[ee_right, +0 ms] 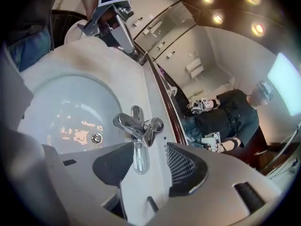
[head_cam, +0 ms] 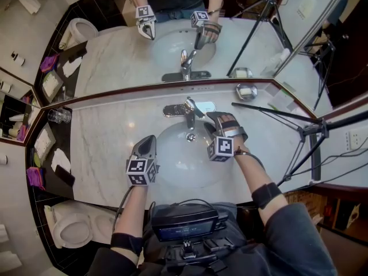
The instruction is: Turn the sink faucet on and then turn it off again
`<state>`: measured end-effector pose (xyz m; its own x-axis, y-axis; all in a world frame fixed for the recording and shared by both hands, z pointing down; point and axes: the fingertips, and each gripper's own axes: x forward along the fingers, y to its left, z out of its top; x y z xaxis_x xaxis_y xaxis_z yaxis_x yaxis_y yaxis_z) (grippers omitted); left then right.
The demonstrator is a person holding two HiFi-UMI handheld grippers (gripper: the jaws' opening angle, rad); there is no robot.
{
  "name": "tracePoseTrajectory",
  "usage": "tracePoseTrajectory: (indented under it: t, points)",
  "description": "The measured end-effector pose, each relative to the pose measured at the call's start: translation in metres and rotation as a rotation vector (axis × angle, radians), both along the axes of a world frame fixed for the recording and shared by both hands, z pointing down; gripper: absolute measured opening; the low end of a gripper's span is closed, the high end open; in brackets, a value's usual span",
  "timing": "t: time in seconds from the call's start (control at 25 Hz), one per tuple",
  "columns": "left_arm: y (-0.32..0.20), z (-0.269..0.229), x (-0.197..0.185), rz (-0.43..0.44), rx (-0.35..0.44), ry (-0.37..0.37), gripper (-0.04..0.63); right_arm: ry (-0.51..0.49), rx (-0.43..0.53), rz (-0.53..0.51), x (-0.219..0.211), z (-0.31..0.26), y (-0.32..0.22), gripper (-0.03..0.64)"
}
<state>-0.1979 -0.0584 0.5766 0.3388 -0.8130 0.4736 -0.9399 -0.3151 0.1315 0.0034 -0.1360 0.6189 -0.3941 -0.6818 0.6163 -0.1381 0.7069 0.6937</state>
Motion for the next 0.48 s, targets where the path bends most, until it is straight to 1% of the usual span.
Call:
tracePoseTrajectory:
  t: [0.12, 0.2, 0.36, 0.48]
  points:
    - [-0.002, 0.002, -0.001, -0.005, -0.003, -0.001, 0.000, 0.093, 0.023, -0.071, -0.009, 0.008, -0.011, 0.242]
    - [-0.004, 0.004, -0.001, -0.008, -0.004, 0.000, 0.000, 0.144, 0.015, -0.102, -0.012, 0.018, -0.017, 0.242]
    - [-0.007, 0.006, -0.004, -0.013, -0.006, 0.003, 0.000, 0.193, 0.007, -0.139, -0.021, 0.026, -0.026, 0.242]
    - [-0.006, 0.009, -0.005, -0.016, -0.014, 0.004, 0.000, 0.207, 0.005, -0.148, -0.026, 0.030, -0.029, 0.242]
